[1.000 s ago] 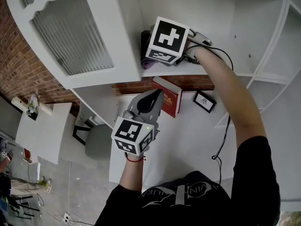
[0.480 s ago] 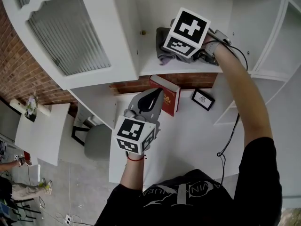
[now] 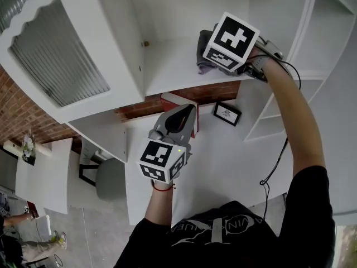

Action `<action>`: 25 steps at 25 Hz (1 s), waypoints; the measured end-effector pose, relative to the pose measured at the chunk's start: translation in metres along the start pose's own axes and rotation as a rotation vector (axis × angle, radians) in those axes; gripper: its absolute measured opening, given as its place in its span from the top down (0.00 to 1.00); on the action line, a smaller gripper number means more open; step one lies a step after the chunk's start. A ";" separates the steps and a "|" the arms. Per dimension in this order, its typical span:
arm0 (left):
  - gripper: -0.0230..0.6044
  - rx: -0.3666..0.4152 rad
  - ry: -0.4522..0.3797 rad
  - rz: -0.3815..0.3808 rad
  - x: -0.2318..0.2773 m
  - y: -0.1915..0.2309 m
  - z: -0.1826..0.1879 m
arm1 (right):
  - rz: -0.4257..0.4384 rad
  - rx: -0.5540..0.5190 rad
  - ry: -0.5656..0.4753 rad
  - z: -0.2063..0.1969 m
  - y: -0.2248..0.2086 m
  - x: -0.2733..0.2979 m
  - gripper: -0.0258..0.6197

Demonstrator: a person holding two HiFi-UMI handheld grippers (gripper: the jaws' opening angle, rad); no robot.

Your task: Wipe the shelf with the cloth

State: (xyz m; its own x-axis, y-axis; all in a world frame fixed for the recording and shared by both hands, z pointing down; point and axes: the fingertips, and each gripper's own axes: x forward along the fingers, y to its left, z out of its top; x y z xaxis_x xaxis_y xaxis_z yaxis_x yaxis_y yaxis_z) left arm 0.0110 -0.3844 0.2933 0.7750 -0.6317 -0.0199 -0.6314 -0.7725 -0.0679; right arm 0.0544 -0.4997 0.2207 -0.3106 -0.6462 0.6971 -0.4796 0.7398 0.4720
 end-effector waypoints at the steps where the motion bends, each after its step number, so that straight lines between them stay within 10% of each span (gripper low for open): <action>1: 0.95 -0.002 -0.002 -0.013 0.003 -0.003 0.000 | -0.028 -0.001 0.012 -0.005 -0.002 -0.002 0.93; 25: 0.95 0.015 -0.073 -0.228 0.015 -0.052 0.034 | -0.303 0.123 0.185 -0.092 -0.041 -0.044 0.93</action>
State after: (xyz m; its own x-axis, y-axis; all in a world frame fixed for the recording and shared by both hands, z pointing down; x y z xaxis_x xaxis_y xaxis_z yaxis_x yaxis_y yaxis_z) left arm 0.0569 -0.3513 0.2626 0.8975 -0.4346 -0.0747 -0.4402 -0.8930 -0.0936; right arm 0.1629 -0.4843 0.2201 0.0084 -0.7794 0.6265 -0.6256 0.4846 0.6113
